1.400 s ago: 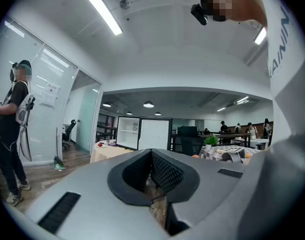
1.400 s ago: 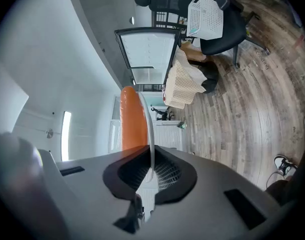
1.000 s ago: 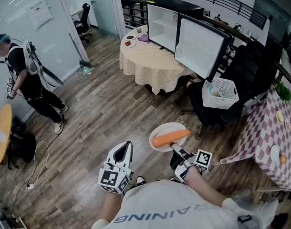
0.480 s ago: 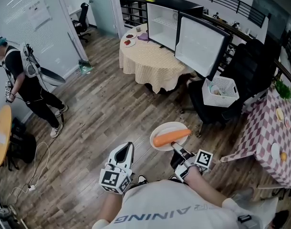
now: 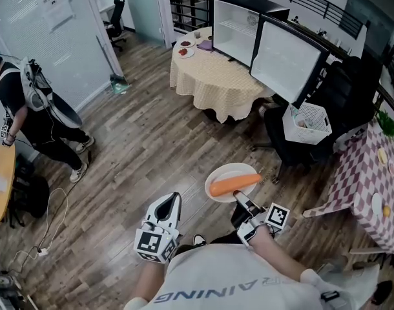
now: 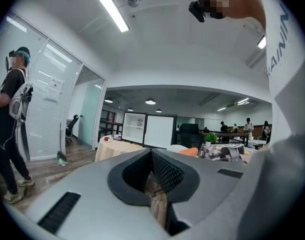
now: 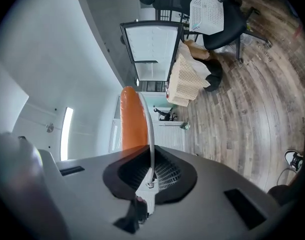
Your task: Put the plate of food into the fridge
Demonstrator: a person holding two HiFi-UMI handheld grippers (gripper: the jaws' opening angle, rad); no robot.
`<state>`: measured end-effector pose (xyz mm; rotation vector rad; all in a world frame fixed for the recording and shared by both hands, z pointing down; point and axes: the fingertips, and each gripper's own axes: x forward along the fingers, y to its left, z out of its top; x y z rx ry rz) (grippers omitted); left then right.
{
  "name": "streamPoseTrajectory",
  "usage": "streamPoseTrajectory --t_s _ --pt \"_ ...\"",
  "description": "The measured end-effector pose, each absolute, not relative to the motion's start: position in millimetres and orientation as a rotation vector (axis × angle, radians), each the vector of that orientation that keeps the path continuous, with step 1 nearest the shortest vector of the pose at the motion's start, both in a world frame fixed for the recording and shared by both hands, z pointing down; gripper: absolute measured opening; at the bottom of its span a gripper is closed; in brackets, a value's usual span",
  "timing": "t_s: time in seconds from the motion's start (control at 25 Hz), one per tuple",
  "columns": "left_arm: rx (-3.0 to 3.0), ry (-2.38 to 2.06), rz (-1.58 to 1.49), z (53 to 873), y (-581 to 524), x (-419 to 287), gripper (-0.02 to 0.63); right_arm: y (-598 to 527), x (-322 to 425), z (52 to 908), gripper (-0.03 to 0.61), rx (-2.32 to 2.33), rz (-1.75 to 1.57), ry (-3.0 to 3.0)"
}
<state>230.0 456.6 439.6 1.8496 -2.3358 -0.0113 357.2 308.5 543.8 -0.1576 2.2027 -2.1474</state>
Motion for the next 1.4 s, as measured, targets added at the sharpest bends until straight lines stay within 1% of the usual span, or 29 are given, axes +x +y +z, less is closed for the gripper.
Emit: streamPoseTrajectory --t_s 0.24,0.56,0.76,1.12,1.4 --pt "1.865 -2.299 -0.030 447.3 464.7 214.1 0.009 319.9 343.3 548.7 0.034 -0.188 -2.167 2.182" --pt "1.854 -2.289 -0.025 453.8 442.0 191.1 0.009 298.8 312.2 555.0 0.034 -0.184 -2.191 2.191" --pt "1.812 -2.314 -0.027 454.9 414.8 165.1 0.009 266.5 283.5 555.9 0.034 -0.159 -2.196 2.214" --pt "1.804 -2.341 -0.041 448.8 330.7 122.2 0.009 179.0 243.6 551.6 0.034 -0.150 -2.177 2.238" --pt "1.762 -2.357 -0.032 448.5 276.6 103.2 0.009 121.6 218.0 552.5 0.034 -0.133 -2.204 2.258"
